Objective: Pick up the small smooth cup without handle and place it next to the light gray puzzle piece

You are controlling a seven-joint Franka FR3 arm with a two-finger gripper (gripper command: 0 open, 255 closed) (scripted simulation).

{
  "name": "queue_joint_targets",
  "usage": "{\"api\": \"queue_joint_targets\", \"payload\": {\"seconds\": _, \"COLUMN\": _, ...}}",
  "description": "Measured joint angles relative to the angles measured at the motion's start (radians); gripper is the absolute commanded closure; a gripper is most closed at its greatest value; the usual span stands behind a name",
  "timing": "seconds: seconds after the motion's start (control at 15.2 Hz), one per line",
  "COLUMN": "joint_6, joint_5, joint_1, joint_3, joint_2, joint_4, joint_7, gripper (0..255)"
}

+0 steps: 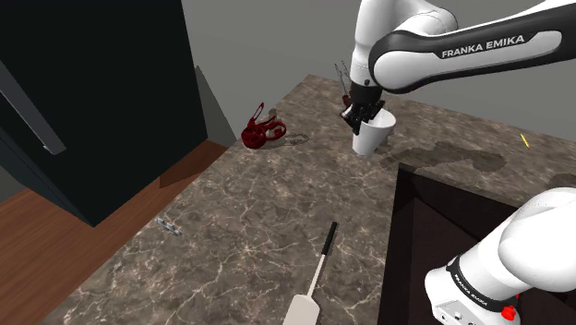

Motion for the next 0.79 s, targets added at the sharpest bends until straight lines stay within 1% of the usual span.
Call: {"api": "queue_joint_targets", "payload": {"seconds": 0.79, "joint_6": -0.161, "joint_5": 0.013, "joint_1": 0.001, "joint_3": -0.006, "joint_2": -0.030, "joint_4": 0.135, "joint_7": -0.036, "gripper": 255}}
